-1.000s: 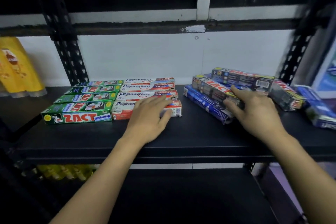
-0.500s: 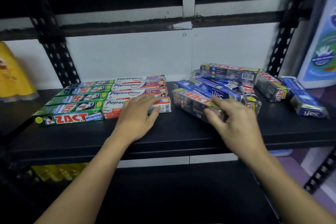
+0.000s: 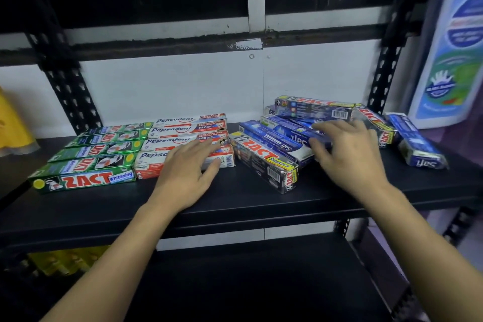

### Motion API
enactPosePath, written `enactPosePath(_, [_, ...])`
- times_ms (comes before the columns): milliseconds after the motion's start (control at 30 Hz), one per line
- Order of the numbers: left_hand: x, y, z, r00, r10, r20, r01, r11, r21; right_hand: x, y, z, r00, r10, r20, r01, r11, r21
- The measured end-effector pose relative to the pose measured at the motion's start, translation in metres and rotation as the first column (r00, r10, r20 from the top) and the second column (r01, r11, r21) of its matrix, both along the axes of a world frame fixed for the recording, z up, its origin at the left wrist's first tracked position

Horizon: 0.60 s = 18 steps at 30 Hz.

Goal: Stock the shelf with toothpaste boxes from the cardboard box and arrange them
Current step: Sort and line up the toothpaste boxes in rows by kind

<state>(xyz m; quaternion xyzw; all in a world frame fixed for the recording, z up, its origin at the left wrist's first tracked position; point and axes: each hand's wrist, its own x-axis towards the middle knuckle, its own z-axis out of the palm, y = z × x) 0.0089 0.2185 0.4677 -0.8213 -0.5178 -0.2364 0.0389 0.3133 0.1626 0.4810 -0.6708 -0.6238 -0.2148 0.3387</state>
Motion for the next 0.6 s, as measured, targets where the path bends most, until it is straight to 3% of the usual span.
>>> enactPosePath(167, [0.001,0.000,0.000,1.000,-0.019,-0.002,0.019,1.000,0.023,0.020,0.020,0.009,0.999,-0.018,0.037,0.030,0.932,-0.362])
enactPosePath(233, [0.001,0.001,-0.001,1.000,-0.019,-0.011,0.019,1.000,0.017,0.024,0.025,0.009,1.000,-0.014,-0.001,0.013,0.912,-0.410])
enactPosePath(433, [0.003,0.002,0.000,0.999,-0.049,-0.009,0.050,0.995,0.084,0.026,0.021,0.004,0.980,0.093,-0.174,-0.132,0.966,-0.223])
enactPosePath(600, [0.042,-0.003,0.028,0.981,-0.136,0.140,0.116,0.983,0.139,0.030,0.013,0.003,0.927,0.254,-0.277,-0.259,0.966,0.016])
